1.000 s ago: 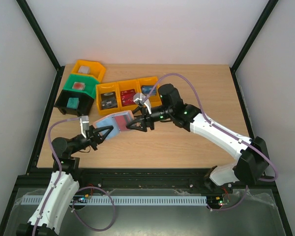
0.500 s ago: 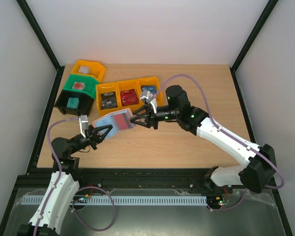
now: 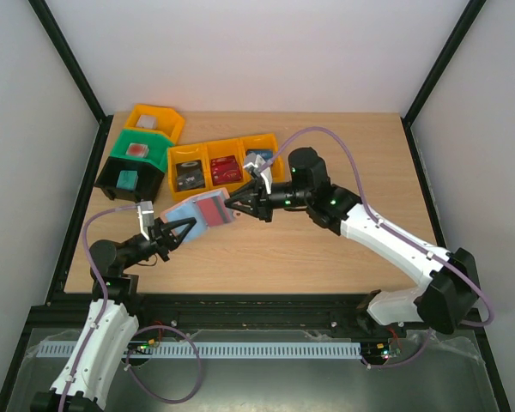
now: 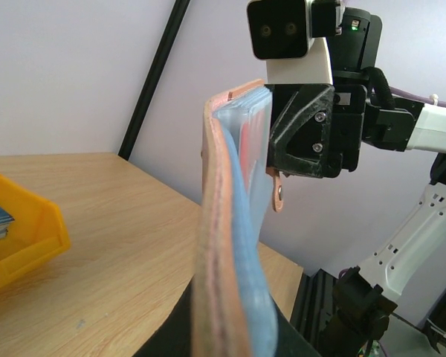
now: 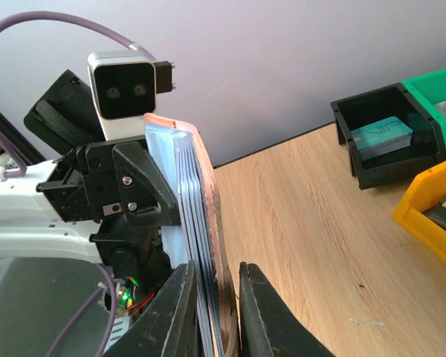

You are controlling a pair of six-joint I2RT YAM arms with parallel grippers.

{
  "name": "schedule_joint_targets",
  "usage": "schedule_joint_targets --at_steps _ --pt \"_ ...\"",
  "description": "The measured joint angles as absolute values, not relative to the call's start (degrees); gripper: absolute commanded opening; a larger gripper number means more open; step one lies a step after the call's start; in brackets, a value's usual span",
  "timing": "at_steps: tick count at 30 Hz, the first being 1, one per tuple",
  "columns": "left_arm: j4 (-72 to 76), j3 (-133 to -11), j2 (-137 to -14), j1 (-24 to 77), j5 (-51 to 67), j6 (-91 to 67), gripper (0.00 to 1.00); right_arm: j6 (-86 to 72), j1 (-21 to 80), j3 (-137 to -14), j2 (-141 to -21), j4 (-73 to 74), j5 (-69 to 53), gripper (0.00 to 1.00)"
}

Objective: Take the credit cards out of the card holder

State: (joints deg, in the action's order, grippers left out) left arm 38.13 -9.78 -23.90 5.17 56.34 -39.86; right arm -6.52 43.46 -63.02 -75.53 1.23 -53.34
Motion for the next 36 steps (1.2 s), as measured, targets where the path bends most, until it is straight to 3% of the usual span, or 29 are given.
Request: schedule_joint_targets --at_steps 16,22,23,26,27,28,31,32,36 --pt "37.6 -9.3 -23.9 5.1 56.1 -39.4 0.02 -6.4 48.6 -63.3 -79.3 -0.6 -49.5 0.16" --pt "37.3 -9.3 -23.9 5.0 56.1 -39.4 0.02 -6.8 50.0 -64.2 -81.0 -0.8 -47.7 0.25" --pt "37.3 -9.3 -23.9 5.0 56.1 -39.4 0.02 -6.7 50.3 -64.2 -81.2 -1.0 -47.4 0.23" --pt "37.3 -9.3 -23.9 5.0 56.1 -39.2 0.02 -7.5 51.2 -64.2 -81.9 -2.2 -46.1 0.04" --pt "37.3 -9.3 -23.9 5.0 56.1 -39.2 0.02 -7.9 51.5 -64.2 -82.1 -2.5 -45.2 0.02" --pt "37.3 -9.3 -23.9 5.0 55.9 -39.1 0.09 -8.3 51.5 -64.3 -82.3 -2.7 -44.5 0.02" --pt "35.9 -9.3 -23.8 5.0 54.5 -37.6 0.61 -8.4 51.9 -65.2 -82.6 -1.4 -40.8 0.02" --pt "35.0 -9.3 -23.6 4.9 53.5 -36.8 0.70 -8.3 52.2 -65.8 -82.8 -0.4 -38.6 0.02" --pt "32.4 -9.3 -22.8 4.5 50.9 -33.6 0.87 -8.2 52.2 -70.2 -83.7 5.0 -28.3 0.02"
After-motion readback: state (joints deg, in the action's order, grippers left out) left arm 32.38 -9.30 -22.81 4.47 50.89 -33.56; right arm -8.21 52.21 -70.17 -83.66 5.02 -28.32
